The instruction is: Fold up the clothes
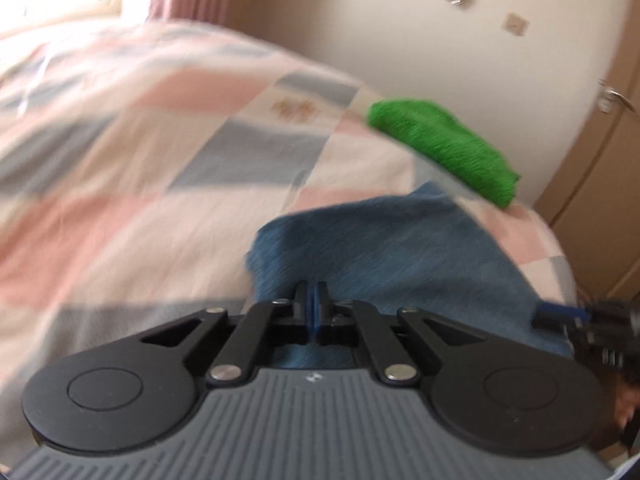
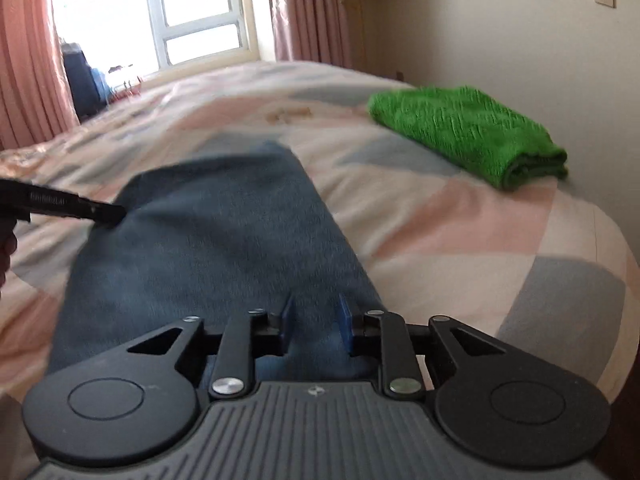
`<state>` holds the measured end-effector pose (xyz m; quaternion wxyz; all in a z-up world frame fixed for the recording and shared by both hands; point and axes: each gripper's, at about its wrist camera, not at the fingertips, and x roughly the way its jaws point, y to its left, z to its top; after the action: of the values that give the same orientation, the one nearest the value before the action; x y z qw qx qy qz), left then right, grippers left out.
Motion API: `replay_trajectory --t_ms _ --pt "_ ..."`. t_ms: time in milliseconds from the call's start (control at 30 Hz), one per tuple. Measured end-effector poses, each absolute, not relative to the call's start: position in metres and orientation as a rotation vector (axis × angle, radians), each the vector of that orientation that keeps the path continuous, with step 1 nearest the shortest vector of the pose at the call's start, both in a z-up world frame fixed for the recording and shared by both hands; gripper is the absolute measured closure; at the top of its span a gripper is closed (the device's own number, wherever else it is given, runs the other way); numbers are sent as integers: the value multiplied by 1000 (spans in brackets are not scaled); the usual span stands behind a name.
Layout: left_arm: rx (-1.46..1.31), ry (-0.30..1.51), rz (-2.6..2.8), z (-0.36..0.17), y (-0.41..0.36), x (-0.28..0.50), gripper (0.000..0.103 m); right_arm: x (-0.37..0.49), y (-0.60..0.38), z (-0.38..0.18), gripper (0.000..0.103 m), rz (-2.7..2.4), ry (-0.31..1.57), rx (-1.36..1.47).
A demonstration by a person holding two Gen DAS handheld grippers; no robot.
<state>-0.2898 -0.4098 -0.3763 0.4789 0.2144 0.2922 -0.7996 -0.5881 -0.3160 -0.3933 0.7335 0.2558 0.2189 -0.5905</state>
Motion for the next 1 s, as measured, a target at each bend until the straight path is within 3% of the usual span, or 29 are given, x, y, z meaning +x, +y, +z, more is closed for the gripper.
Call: replay_trajectory --t_ms 300,500,567,667,833,1000 --pt "593 662 -2003 -377 -452 -348 103 -550 -404 -379 77 -1224 495 422" --pt "669 677 -1876 -412 -469 -349 102 -526 -465 -414 86 -1197 685 433" --pt "673 689 -1851 -420 -473 -342 102 -536 -475 -423 85 -1200 652 516" --pt "655 695 -1843 -409 -468 -332 102 -567 -476 -421 68 -1182 507 682" --pt "627 718 -1867 -386 -416 -322 103 -618 -422 -389 70 -1239 301 704" --pt "599 742 -1896 -361 -358 -313 101 -639 -335 -367 70 -1233 266 644"
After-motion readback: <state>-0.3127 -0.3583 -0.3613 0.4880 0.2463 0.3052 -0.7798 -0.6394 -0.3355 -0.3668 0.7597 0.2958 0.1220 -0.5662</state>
